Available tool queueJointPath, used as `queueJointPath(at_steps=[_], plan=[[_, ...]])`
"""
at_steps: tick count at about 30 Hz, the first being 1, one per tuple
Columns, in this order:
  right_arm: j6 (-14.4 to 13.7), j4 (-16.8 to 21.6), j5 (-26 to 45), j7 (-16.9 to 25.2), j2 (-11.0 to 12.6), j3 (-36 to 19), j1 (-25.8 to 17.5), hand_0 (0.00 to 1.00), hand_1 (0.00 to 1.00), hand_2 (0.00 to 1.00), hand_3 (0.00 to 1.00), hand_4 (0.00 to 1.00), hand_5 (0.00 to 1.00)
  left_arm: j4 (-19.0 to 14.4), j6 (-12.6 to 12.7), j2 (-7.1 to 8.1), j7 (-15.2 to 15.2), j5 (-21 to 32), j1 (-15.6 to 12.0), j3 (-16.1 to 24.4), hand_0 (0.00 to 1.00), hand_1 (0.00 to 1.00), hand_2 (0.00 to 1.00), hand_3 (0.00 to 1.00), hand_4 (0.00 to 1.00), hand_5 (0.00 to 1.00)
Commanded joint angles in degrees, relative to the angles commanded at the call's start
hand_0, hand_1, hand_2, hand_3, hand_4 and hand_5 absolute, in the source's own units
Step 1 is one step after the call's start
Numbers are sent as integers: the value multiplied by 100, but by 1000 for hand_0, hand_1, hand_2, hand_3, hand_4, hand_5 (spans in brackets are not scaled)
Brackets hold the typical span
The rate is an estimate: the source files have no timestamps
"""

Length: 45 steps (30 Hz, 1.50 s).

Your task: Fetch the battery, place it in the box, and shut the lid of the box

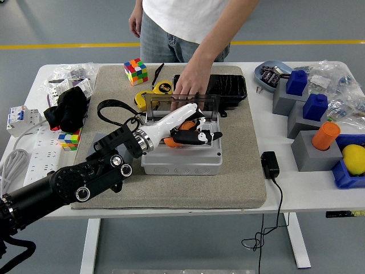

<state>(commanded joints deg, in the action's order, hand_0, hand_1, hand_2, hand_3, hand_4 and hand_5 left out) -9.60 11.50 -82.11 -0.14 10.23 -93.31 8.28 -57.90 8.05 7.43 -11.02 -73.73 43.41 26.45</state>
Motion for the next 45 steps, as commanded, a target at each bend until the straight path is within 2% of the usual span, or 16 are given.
queueJointPath(at_steps=[1, 6, 7, 12, 13, 19, 29, 31, 32, 36, 37, 38, 43, 44, 45], plan=[[1, 0, 1, 0, -2, 2, -3, 874, 860, 810, 828, 998, 998, 1, -21, -1, 3, -16, -4, -1, 255, 308, 232, 314, 911, 595], [1, 2, 15, 1, 0, 18, -10, 874, 860, 810, 828, 998, 998, 38, -88, -3, 22, -116, -7, -14, 255, 308, 232, 314, 911, 595], [1, 1, 10, 1, 1, 9, -9, 874, 860, 810, 828, 998, 998, 58, -97, -7, 32, -148, -3, -13, 594, 539, 414, 450, 928, 609], [3, -4, 2, 0, 4, -1, -21, 874, 860, 810, 828, 998, 998, 130, -114, -30, 75, -309, 15, 25, 594, 539, 414, 450, 928, 609], [4, -4, 3, 0, 2, 1, -23, 874, 861, 810, 828, 998, 998, 157, -107, -39, 75, -353, 25, 40, 721, 584, 479, 475, 929, 612], [8, 0, 20, 8, 0, 19, -28, 874, 861, 810, 828, 998, 998, 236, -56, -64, 70, -586, 81, 127, 725, 572, 478, 482, 939, 622], [9, 1, 30, -1, 0, 21, -23, 873, 861, 810, 828, 998, 998, -1, -161, -19, 138, -893, 85, 213, 728, 580, 484, 490, 942, 620], [11, 0, 31, -1, 1, 11, -19, 873, 861, 810, 828, 998, 998, -108, -269, 3, 209, -1018, 81, 289, 728, 580, 484, 490, 942, 620], [11, 2, 40, -1, 2, 17, -17, 873, 860, 810, 828, 998, 998, -158, -336, 14, 247, -1050, 78, 324, 726, 595, 530, 509, 973, 665], [16, 1, 36, -2, -2, 3, -19, 873, 860, 810, 828, 998, 998, -444, -684, 74, 434, -1142, 36, 575, 726, 595, 530, 509, 973, 665], [17, 1, 37, -3, -3, 2, -21, 873, 860, 810, 828, 998, 998, -497, -713, 84, 446, -1134, 27, 631, 726, 595, 530, 509, 973, 665], [17, 1, 35, -3, -5, -3, -23, 874, 859, 810, 828, 998, 998, -550, -731, 93, 452, -1115, 18, 687, 713, 614, 582, 533, 998, 712], [18, 3, 40, -1, -13, -13, -23, 874, 859, 810, 828, 998, 998, -824, -919, 138, 573, -1032, -36, 932, 713, 614, 582, 533, 998, 712], [18, 4, 43, -1, -13, -11, -21, 872, 858, 809, 828, 998, 998, -874, -990, 146, 615, -1015, -48, 980, 709, 621, 585, 550, 998, 808], [17, 5, 45, -2, -17, -16, -18, 872, 858, 809, 828, 998, 998, -970, -1153, 154, 711, -981, -67, 1084, 709, 621, 585, 550, 998, 808]])
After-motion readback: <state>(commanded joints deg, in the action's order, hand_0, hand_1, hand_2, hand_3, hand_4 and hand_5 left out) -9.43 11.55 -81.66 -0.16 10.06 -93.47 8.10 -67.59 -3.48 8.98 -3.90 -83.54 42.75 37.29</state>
